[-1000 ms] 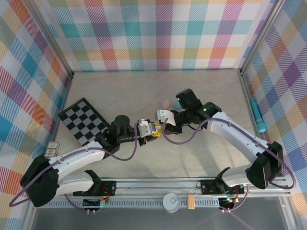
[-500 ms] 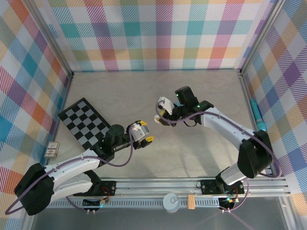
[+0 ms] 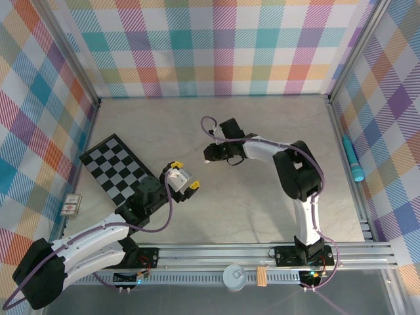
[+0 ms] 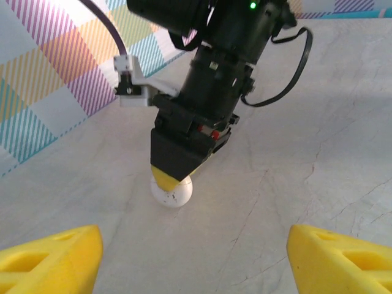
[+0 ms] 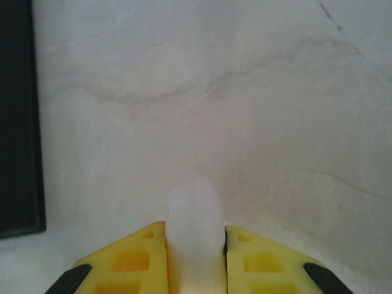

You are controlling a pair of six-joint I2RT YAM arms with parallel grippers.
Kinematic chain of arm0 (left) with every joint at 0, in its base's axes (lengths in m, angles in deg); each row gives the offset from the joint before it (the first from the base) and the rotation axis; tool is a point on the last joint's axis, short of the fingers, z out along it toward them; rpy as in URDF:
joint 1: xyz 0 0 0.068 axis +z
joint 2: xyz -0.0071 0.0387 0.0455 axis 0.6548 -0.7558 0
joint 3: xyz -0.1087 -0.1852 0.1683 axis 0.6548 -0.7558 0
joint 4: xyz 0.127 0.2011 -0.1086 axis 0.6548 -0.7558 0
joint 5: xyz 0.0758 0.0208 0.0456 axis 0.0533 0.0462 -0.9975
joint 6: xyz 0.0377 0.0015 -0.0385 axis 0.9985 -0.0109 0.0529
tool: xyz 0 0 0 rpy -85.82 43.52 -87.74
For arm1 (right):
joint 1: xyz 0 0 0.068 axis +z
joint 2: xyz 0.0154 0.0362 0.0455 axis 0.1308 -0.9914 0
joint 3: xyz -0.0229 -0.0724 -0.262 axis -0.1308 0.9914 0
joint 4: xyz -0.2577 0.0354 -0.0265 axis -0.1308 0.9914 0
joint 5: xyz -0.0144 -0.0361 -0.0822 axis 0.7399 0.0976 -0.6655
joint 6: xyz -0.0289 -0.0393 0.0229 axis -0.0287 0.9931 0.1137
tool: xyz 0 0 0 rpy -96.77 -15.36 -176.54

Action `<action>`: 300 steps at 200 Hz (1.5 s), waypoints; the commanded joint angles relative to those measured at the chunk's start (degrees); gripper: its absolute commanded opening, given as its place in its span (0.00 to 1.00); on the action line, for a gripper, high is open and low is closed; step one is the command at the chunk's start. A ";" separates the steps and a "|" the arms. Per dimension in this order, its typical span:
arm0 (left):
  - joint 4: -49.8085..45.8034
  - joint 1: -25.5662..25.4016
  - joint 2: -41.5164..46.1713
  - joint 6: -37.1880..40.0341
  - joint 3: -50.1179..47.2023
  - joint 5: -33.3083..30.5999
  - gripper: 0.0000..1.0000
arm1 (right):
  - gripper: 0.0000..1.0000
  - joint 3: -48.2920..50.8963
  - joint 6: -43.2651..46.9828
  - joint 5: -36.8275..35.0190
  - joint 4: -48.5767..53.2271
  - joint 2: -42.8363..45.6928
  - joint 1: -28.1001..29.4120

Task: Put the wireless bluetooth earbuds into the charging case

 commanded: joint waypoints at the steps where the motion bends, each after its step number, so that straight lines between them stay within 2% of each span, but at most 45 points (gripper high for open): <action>1: -0.97 0.61 0.23 -0.62 0.04 -0.99 0.78 | 0.11 -4.17 -8.00 -1.11 -1.59 -3.05 0.15; 15: -0.96 0.56 0.03 -0.75 0.18 -0.97 0.79 | 0.13 -4.89 -8.46 -2.85 -0.92 -4.25 0.12; 31: -1.18 0.56 0.20 -0.92 0.24 -1.13 0.79 | 0.21 -5.55 -8.62 -6.09 1.46 -4.86 0.16; 44: -1.36 0.65 0.54 -0.90 0.21 -1.33 0.82 | 0.31 -4.91 -8.01 -7.69 1.87 -4.26 0.11; 55: -1.28 0.73 0.59 -1.11 0.25 -1.66 0.86 | 0.48 -4.30 -6.79 -8.94 2.21 -2.86 0.04; 66: -1.05 0.82 0.65 -1.39 0.15 -2.08 0.90 | 0.51 -3.17 -5.31 -10.95 2.26 -0.74 0.03; 68: -1.02 0.85 0.71 -1.41 0.15 -2.10 0.90 | 0.55 -2.94 -5.05 -11.36 2.33 -0.28 -0.08; 79: -0.64 1.07 0.73 -1.59 0.07 -2.37 0.94 | 0.57 -1.14 -3.49 -14.13 1.86 2.78 -0.05; 90: -0.02 1.39 0.73 -1.88 -0.02 -3.04 0.98 | 0.66 1.54 -1.64 -16.65 0.61 6.39 -0.13; 97: 0.41 1.68 0.83 -2.14 -0.07 -3.67 1.00 | 0.68 3.58 -0.29 -17.95 -0.38 9.07 -0.23; 112: 1.18 3.06 0.93 -2.30 -0.10 -4.77 1.00 | 0.76 8.35 2.19 -20.48 -2.75 14.78 -0.71; 155: 3.29 12.97 0.67 -7.48 0.02 -6.77 1.00 | 1.00 24.30 5.60 -28.75 -9.50 32.59 -6.19; 187: 6.96 20.08 -2.70 -12.10 -1.32 -7.16 1.00 | 0.99 35.33 10.28 -33.86 -13.07 45.42 -12.90; 229: 12.60 24.60 -8.74 -13.67 -3.15 -7.75 1.00 | 0.99 47.17 14.58 -31.92 -19.78 54.85 -23.61; 255: 18.83 27.79 -15.43 -15.73 -3.54 -6.40 1.00 | 0.99 52.28 17.18 -30.89 -27.31 54.29 -28.12; 287: 28.14 30.80 -25.75 -17.37 -2.92 -4.35 1.00 | 0.99 56.33 16.30 -29.45 -39.71 47.85 -31.49; 300: 28.79 31.25 -27.91 -16.46 -1.83 -4.22 1.00 | 0.99 57.57 17.18 -27.05 -46.09 44.62 -31.96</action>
